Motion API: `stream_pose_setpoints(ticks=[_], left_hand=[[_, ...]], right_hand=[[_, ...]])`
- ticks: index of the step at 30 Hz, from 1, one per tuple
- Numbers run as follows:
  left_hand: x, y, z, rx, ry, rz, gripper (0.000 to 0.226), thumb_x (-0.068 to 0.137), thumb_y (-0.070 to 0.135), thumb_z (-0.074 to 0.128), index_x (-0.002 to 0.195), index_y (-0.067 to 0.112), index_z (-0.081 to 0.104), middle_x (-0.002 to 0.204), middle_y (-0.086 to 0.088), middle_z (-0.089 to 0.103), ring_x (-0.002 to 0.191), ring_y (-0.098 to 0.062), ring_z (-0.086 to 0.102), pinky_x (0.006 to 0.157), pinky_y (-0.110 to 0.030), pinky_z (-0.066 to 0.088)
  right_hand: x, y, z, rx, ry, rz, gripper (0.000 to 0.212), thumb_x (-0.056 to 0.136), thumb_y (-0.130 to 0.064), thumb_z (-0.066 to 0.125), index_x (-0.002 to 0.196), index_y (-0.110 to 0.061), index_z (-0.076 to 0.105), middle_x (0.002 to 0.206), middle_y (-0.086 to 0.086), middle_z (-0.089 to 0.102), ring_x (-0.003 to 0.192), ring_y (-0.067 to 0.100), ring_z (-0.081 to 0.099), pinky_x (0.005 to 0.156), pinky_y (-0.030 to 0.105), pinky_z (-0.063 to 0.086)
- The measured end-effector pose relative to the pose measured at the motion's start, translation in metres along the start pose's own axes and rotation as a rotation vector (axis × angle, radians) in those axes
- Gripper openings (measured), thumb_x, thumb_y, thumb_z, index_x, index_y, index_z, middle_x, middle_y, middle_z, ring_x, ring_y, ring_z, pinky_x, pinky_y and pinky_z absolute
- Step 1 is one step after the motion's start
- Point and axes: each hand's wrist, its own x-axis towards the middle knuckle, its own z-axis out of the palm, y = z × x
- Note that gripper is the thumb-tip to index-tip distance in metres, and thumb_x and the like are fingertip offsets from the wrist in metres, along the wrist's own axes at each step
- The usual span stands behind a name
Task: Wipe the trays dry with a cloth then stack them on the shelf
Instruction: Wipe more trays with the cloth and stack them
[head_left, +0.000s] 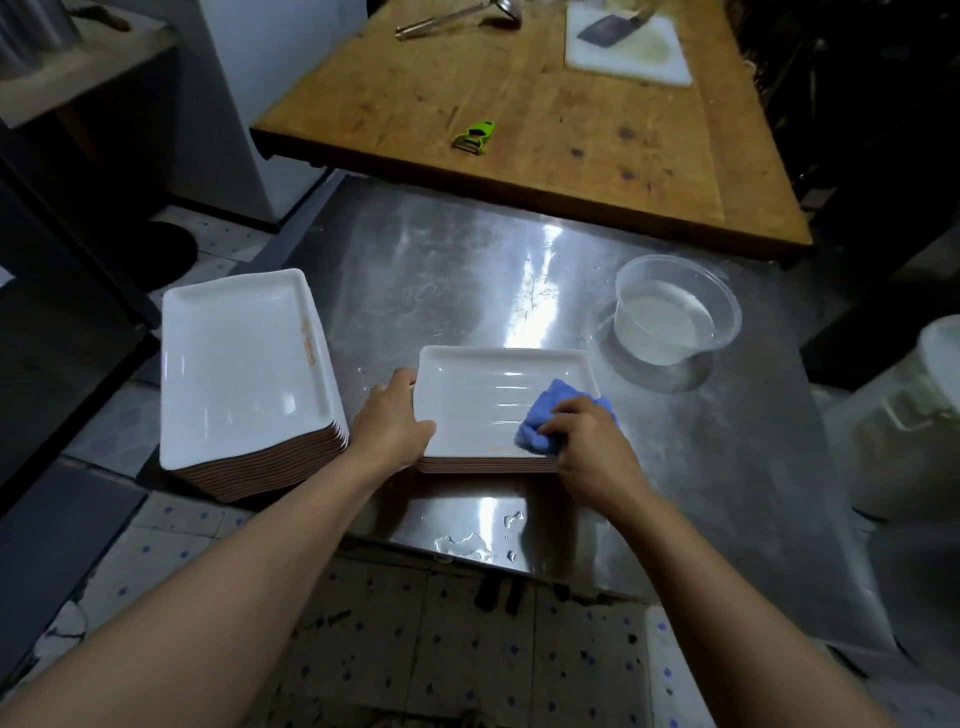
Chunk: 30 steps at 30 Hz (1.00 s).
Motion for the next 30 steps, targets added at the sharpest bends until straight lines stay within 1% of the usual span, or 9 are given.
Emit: stream_pose_setpoints(ticks=[4, 8, 13, 16, 20, 23, 26, 28, 30], left_hand=[[0.001, 0.0, 0.0, 0.023, -0.01, 0.013, 0.052, 0.079, 0.017, 0.06, 0.127, 0.018, 0.039, 0.11, -0.012, 0.056, 0.102, -0.03, 0.053, 0.085, -0.037, 0.046], [0.002, 0.001, 0.002, 0.04, -0.015, 0.018, 0.051, 0.08, 0.016, 0.059, 0.126, 0.017, 0.038, 0.11, -0.013, 0.057, 0.103, -0.031, 0.053, 0.085, -0.037, 0.045], [0.002, 0.002, 0.002, 0.069, -0.015, 0.006, 0.051, 0.081, 0.018, 0.059, 0.126, 0.015, 0.036, 0.12, -0.016, 0.054, 0.109, -0.034, 0.053, 0.088, -0.037, 0.044], [0.002, 0.002, 0.003, 0.058, -0.006, 0.001, 0.045, 0.083, 0.02, 0.058, 0.122, 0.015, 0.037, 0.12, -0.016, 0.055, 0.107, -0.035, 0.054, 0.087, -0.039, 0.045], [0.001, 0.004, 0.004, 0.069, 0.009, -0.027, 0.046, 0.08, 0.012, 0.055, 0.122, 0.016, 0.037, 0.121, -0.014, 0.055, 0.11, -0.034, 0.052, 0.086, -0.037, 0.043], [0.001, 0.005, 0.005, 0.064, 0.012, -0.05, 0.045, 0.079, 0.01, 0.055, 0.12, 0.016, 0.037, 0.118, -0.014, 0.057, 0.107, -0.033, 0.054, 0.083, -0.035, 0.043], [0.001, 0.006, 0.005, 0.057, 0.019, -0.062, 0.046, 0.079, 0.009, 0.055, 0.12, 0.016, 0.036, 0.118, -0.013, 0.058, 0.107, -0.033, 0.055, 0.084, -0.036, 0.045], [0.0, 0.007, 0.006, 0.051, 0.031, -0.065, 0.046, 0.079, 0.009, 0.054, 0.121, 0.016, 0.036, 0.119, -0.012, 0.058, 0.108, -0.033, 0.054, 0.083, -0.036, 0.044], [-0.002, 0.007, 0.007, 0.045, 0.035, -0.067, 0.046, 0.08, 0.008, 0.054, 0.121, 0.016, 0.036, 0.119, -0.011, 0.058, 0.108, -0.033, 0.054, 0.08, -0.035, 0.041]], right_hand=[[0.026, -0.002, 0.003, -0.096, 0.039, -0.005, 0.036, 0.077, -0.004, 0.052, 0.112, -0.011, 0.06, 0.122, 0.008, 0.048, 0.111, 0.029, 0.044, 0.09, 0.032, 0.036], [0.05, -0.017, 0.012, -0.048, 0.056, -0.033, 0.047, 0.082, -0.011, 0.056, 0.128, -0.02, 0.054, 0.138, 0.007, 0.04, 0.122, 0.03, 0.038, 0.1, 0.033, 0.026], [0.051, -0.049, 0.031, -0.096, -0.032, -0.251, 0.042, 0.092, -0.024, 0.049, 0.133, -0.03, 0.052, 0.146, -0.002, 0.038, 0.124, 0.029, 0.036, 0.096, 0.039, 0.032], [0.042, -0.047, 0.028, -0.044, -0.118, -0.323, 0.039, 0.09, -0.017, 0.049, 0.126, -0.028, 0.06, 0.142, -0.001, 0.043, 0.123, 0.027, 0.039, 0.102, 0.039, 0.03], [0.014, -0.027, 0.015, 0.063, -0.103, -0.227, 0.036, 0.083, -0.003, 0.049, 0.112, -0.016, 0.066, 0.128, 0.003, 0.052, 0.115, 0.027, 0.045, 0.099, 0.038, 0.033], [-0.003, -0.013, 0.006, -0.01, -0.077, -0.139, 0.029, 0.084, -0.007, 0.048, 0.108, -0.014, 0.062, 0.121, 0.002, 0.054, 0.105, 0.027, 0.046, 0.088, 0.036, 0.037], [-0.015, -0.004, -0.005, -0.135, -0.034, -0.087, 0.031, 0.079, -0.007, 0.05, 0.107, -0.017, 0.06, 0.116, 0.004, 0.055, 0.1, 0.027, 0.047, 0.073, 0.028, 0.023], [-0.023, -0.001, -0.012, -0.245, -0.012, -0.085, 0.031, 0.075, -0.007, 0.052, 0.103, -0.018, 0.059, 0.113, 0.005, 0.056, 0.099, 0.027, 0.048, 0.072, 0.028, 0.02], [-0.03, 0.001, -0.018, -0.315, -0.013, -0.067, 0.03, 0.075, -0.007, 0.052, 0.102, -0.019, 0.057, 0.113, 0.004, 0.055, 0.1, 0.027, 0.047, 0.074, 0.03, 0.025]])
